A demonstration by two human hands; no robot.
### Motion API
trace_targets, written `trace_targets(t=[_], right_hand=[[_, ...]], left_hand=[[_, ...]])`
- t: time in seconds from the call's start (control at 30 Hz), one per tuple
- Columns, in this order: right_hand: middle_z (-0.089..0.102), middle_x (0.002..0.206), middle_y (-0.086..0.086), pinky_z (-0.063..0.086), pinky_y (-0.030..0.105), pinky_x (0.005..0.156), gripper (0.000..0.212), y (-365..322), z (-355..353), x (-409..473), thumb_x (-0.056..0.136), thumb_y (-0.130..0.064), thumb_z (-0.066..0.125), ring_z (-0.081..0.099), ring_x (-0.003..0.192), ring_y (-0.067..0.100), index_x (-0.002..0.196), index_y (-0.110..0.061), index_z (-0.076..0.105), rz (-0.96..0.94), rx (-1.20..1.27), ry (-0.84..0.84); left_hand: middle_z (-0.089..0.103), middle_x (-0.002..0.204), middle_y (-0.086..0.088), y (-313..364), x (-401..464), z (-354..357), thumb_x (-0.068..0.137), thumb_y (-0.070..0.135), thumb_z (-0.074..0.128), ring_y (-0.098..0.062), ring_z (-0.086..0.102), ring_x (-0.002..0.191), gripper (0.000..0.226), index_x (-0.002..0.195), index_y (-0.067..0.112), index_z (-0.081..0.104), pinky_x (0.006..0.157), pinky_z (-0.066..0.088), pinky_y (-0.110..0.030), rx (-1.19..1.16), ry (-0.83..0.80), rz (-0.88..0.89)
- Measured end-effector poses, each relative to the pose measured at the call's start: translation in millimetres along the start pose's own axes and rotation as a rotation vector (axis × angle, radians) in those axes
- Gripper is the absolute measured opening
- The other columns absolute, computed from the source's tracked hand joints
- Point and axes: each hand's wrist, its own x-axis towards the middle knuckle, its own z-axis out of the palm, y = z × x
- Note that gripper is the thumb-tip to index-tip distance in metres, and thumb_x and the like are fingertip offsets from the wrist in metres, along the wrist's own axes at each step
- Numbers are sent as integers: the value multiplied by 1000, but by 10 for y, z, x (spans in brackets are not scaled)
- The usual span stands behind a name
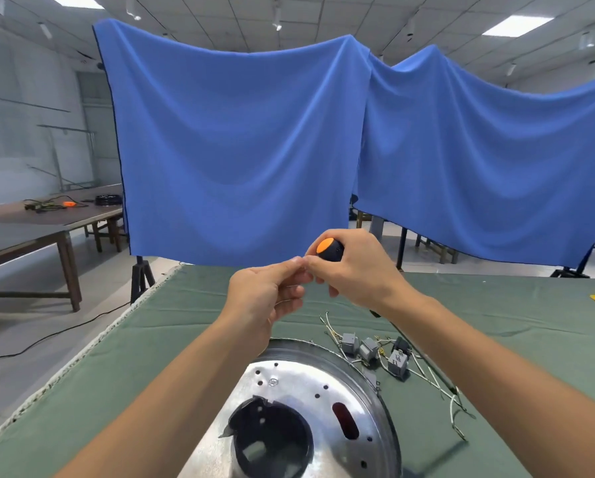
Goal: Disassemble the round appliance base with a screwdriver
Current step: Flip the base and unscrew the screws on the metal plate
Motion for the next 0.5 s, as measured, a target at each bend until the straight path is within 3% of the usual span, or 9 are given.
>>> trace_targets(t=[0.13,0.2,0.27,0.37,0.5], right_hand=[[60,50,-8,40,19,39,18,248,55,82,82,-17,65,57,41,11,65,-20,61,133,-50,-76],[61,51,-4,37,16,36,16,456,92,118,80,-14,63,59,42,13,64,-12,63,264,-106,-179],[63,55,3,42,19,40,16,688,191,119,80,-11,61,65,50,18,64,-6,62,377,-187,-323],[65,56,4,51,27,56,18,1005,412,106,77,-11,58,67,58,23,59,-10,58,501,-337,-457],[61,54,1,45,22,57,25,1239,664,151,75,-11,58,55,45,20,51,-14,48,611,-443,-492]], left_hand=[[70,71,-8,-141,173,-133,89,15,61,-11,57,48,19,73,7,69,47,48,-20,244,15,58],[69,69,-7,-261,271,-257,86,12,62,-12,54,55,20,67,12,68,57,45,-24,586,89,216],[66,66,6,-387,331,-377,82,14,63,-10,57,65,18,66,21,67,66,45,-25,919,92,291],[68,78,10,-546,401,-521,81,21,62,-13,63,82,8,76,23,69,77,50,-28,1177,-2,189],[69,82,5,-636,420,-606,85,37,56,-16,62,86,22,82,20,70,77,50,-30,1302,-72,85]])
